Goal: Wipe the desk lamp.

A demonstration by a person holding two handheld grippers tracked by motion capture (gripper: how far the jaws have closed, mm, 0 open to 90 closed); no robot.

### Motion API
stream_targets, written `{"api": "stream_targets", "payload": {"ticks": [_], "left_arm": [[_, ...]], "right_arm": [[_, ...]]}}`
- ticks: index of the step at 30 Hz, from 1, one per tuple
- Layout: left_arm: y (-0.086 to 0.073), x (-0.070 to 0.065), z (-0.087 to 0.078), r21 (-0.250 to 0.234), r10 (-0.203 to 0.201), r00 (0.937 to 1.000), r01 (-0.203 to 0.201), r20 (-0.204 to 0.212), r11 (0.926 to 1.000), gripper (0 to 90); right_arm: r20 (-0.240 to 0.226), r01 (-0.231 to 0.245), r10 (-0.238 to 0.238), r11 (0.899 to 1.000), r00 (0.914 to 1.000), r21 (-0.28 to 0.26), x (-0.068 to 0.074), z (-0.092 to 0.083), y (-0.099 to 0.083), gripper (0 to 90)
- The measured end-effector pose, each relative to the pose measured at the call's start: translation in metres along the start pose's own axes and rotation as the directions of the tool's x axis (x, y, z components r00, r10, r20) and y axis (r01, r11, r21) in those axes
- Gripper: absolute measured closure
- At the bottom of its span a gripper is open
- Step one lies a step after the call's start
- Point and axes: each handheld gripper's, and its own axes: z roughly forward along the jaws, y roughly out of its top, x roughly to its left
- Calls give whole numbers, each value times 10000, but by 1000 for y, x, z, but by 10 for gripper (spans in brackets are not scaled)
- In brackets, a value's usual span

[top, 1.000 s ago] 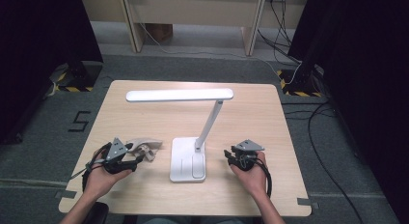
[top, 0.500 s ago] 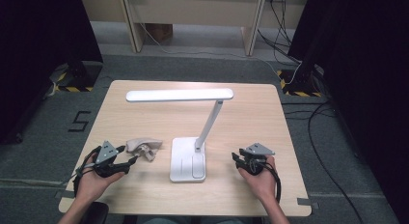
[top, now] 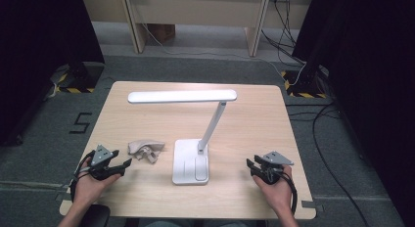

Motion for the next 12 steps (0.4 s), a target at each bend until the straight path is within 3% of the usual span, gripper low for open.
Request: {"api": "stream_targets", "payload": {"ticks": [7,12], "left_arm": [[-4,0,12,-224,-496,9987,493,-105,9985,364],[-4,0,12,-421,-457,9988,448,-193,9981,365]], "right_arm": [[46,-587,590,9974,9982,-428,-8,-4,-12,601],[-108,-625,620,9962,9980,-599,-6,-2,-14,584]]}}
